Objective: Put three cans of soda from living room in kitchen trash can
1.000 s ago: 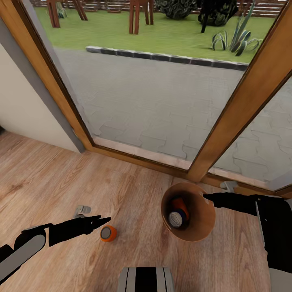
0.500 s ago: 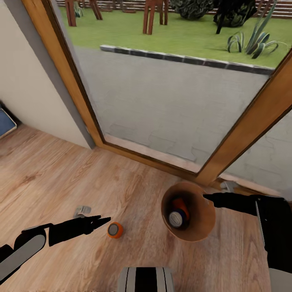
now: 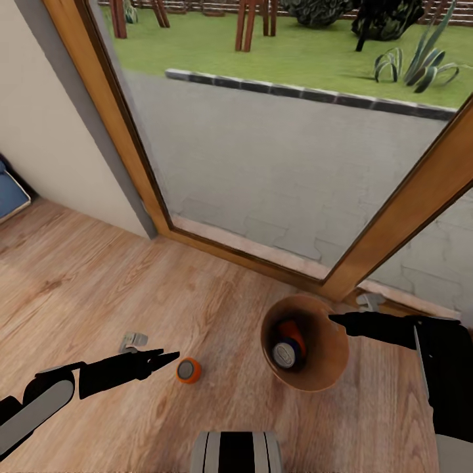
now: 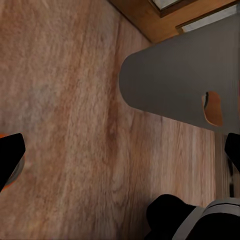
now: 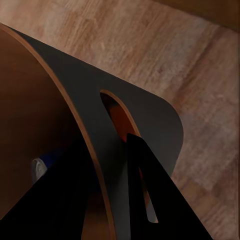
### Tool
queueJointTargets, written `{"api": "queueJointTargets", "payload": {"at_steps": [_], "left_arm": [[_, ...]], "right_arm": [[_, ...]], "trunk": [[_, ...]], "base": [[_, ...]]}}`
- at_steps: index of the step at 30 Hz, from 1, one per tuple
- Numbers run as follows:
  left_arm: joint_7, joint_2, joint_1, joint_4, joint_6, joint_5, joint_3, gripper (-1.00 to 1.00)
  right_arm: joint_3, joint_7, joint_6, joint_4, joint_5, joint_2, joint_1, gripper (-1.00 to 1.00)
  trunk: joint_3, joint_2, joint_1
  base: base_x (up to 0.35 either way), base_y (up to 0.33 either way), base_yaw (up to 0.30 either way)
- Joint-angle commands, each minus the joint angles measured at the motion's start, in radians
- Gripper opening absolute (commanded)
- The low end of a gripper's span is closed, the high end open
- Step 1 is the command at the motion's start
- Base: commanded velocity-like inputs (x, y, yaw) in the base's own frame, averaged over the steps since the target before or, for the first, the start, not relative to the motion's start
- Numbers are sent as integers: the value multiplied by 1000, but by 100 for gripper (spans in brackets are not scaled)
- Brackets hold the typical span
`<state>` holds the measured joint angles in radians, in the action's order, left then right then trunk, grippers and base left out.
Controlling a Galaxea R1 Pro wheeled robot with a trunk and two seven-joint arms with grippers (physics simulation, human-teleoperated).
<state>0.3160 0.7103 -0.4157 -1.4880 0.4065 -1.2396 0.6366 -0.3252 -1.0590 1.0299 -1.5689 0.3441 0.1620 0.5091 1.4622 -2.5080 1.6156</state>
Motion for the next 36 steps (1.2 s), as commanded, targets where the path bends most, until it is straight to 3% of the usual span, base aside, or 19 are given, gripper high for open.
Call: {"api": "queueJointTargets", "payload": {"at_steps": [1,21,36], "left_arm": [[0,0,0,0,0,0,0,100],[0,-12,0,0,0,0,0,100],[0,-12,0,0,0,0,0,100]], "right_arm": [[1,-2,17,0,-24,0,0,-100],[1,-1,17,0,-24,1,0,-100],[0,-1,17,0,-23,2,0,-100]], "trunk": [[2,0,0],[33,0,0],[34,0,0]], "base": [[0,0,0],[0,0,0],[0,0,0]]}}
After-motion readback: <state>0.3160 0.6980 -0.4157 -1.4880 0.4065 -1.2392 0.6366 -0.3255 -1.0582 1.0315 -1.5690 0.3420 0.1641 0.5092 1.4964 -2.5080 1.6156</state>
